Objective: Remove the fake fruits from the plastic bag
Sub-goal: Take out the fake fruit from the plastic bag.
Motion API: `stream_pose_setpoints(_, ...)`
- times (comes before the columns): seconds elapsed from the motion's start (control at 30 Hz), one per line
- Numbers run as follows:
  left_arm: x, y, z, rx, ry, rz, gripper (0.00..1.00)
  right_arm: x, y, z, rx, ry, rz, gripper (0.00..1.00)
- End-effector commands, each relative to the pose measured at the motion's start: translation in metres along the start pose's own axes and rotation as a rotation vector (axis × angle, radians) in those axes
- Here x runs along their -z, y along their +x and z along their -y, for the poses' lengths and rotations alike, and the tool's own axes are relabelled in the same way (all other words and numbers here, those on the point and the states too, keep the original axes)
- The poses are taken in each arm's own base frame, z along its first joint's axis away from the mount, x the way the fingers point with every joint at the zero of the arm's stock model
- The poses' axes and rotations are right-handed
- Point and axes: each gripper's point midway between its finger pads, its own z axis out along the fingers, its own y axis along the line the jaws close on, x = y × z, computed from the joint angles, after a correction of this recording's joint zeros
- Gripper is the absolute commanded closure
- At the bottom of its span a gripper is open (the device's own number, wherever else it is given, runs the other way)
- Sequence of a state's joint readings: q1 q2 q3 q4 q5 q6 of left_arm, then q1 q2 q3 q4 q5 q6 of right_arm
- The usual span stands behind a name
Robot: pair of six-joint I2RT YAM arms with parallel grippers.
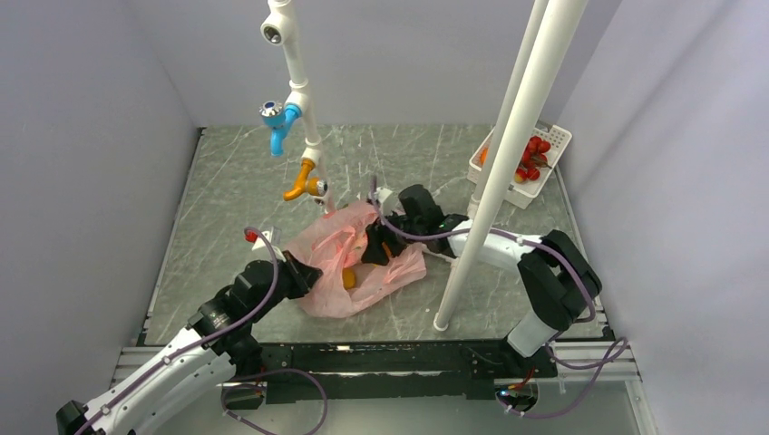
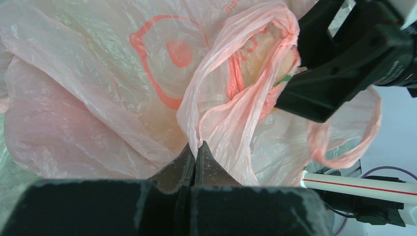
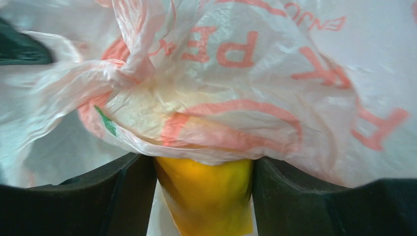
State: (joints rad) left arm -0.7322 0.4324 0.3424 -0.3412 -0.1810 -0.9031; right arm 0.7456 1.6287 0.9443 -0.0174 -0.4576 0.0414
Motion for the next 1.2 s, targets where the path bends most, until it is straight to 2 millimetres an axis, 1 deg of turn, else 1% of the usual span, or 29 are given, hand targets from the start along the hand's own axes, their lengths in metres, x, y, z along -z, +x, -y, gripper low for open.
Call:
stream_pose_setpoints(0.0,0.001,-0.013,0.01,0.0,0.025,0.037,1.0,0.031,-0.024,-0.035,-0.047,-0.287,0.106,0.76)
stream_pose_setpoints(0.07,0.003,-0.016,0.012,-0.003,0.025,0.048,1.0,0.039,-0.021,-0.039,-0.054,-0.332,0.096,0.79)
stream_pose_setpoints(0.13,0.005,-0.02,0.012,-0.006,0.021,0.06,1.0,0.044,-0.014,-0.045,-0.061,-0.356,0.061,0.84)
stream_pose_setpoints(0.27,0.007,-0.027,0.016,-0.019,0.027,0.083,1.0,0.055,-0.002,-0.06,-0.079,-0.409,0.022,0.96)
stream_pose_setpoints(0.33,0.007,-0.03,0.019,-0.021,0.039,0.094,1.0,0.058,0.003,-0.066,-0.069,-0.419,0.003,0.99)
stream_pose_setpoints(0.4,0.006,-0.031,0.021,-0.015,0.046,0.098,1.0,0.06,0.004,-0.075,-0.061,-0.445,-0.004,1.0)
stream_pose_setpoints(0.47,0.004,-0.031,0.023,-0.012,0.052,0.098,1.0,0.064,-0.002,-0.081,-0.069,-0.472,0.019,1.0)
stream_pose_setpoints(0.57,0.001,-0.027,0.023,-0.018,0.05,0.078,1.0,0.076,-0.02,-0.094,-0.057,-0.516,0.079,1.0)
stream_pose_setpoints(0.7,-0.001,-0.023,0.021,-0.026,0.042,0.058,1.0,0.09,-0.049,-0.107,-0.034,-0.573,0.148,1.0)
stream_pose_setpoints(0.8,-0.001,-0.022,0.022,-0.024,0.051,0.055,1.0,0.101,-0.07,-0.111,-0.016,-0.546,0.198,1.0)
stream_pose_setpoints(0.87,-0.002,-0.022,0.022,-0.027,0.054,0.061,1.0,0.105,-0.081,-0.102,0.0,-0.449,0.245,1.0)
stream_pose_setpoints(0.9,-0.002,-0.022,0.02,-0.027,0.047,0.062,1.0,0.107,-0.084,-0.091,-0.013,-0.376,0.263,1.0)
stream_pose_setpoints(0.93,-0.001,-0.021,0.019,-0.025,0.041,0.06,1.0,0.109,-0.09,-0.077,-0.035,-0.295,0.29,1.0)
stream_pose_setpoints(0.97,0.0,-0.021,0.02,-0.024,0.043,0.055,1.0,0.113,-0.098,-0.055,-0.083,-0.179,0.331,1.0)
stream_pose_setpoints(1.0,0.002,-0.021,0.021,-0.023,0.046,0.052,1.0,0.121,-0.1,-0.039,-0.132,-0.116,0.361,1.0)
stream_pose_setpoints(1.03,0.003,-0.022,0.022,-0.022,0.051,0.054,1.0,0.13,-0.099,-0.027,-0.179,-0.086,0.39,1.0)
stream_pose_setpoints(1.1,0.003,-0.024,0.021,-0.026,0.058,0.068,1.0,0.154,-0.1,-0.006,-0.22,-0.032,0.488,1.0)
stream_pose_setpoints(1.17,0.004,-0.023,0.018,-0.016,0.046,0.075,1.0,0.171,-0.093,0.018,-0.263,0.103,0.551,1.0)
